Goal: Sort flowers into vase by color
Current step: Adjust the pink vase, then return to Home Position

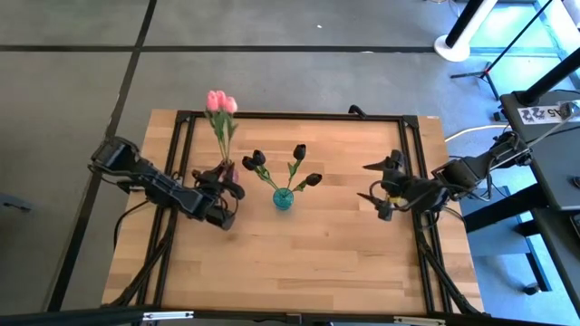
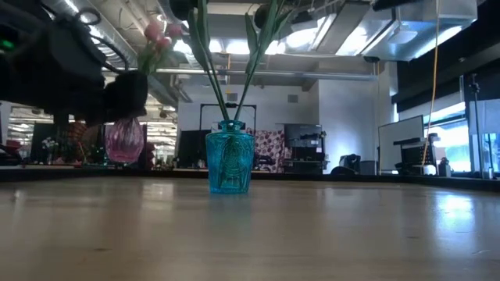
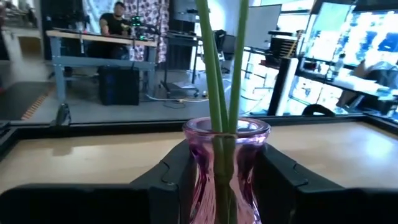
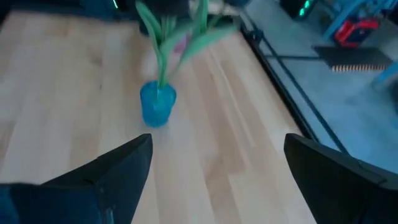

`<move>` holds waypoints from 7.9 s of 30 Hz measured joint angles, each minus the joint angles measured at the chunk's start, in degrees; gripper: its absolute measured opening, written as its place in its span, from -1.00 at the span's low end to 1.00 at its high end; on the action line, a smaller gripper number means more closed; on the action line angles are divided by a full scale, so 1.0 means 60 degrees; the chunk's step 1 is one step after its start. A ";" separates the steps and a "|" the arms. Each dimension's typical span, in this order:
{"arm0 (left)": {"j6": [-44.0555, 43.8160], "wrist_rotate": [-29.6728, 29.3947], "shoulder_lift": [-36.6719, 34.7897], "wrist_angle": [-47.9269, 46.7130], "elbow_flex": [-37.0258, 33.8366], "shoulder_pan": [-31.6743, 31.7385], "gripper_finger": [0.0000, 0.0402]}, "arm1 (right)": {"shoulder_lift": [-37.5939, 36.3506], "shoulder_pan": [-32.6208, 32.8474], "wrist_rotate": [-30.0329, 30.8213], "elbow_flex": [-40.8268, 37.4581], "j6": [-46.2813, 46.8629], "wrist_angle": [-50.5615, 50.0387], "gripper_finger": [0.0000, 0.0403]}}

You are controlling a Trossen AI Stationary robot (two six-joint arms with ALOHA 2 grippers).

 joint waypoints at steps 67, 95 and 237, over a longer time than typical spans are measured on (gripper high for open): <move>0.0963 0.2887 0.0660 -0.0863 0.0416 -0.1827 -0.01 | 0.1170 0.0002 -0.0169 0.0000 -0.0233 0.1530 0.80; 0.1225 0.3711 -0.1496 -0.2629 0.0416 -0.1722 0.24 | 0.1170 0.0000 -0.0166 0.0000 -0.0018 0.1510 0.80; 1.1673 1.4600 -1.2064 0.4417 -0.3595 0.0809 -1.00 | -0.9070 -0.5382 -0.6528 -0.9989 -0.1268 0.8278 -0.99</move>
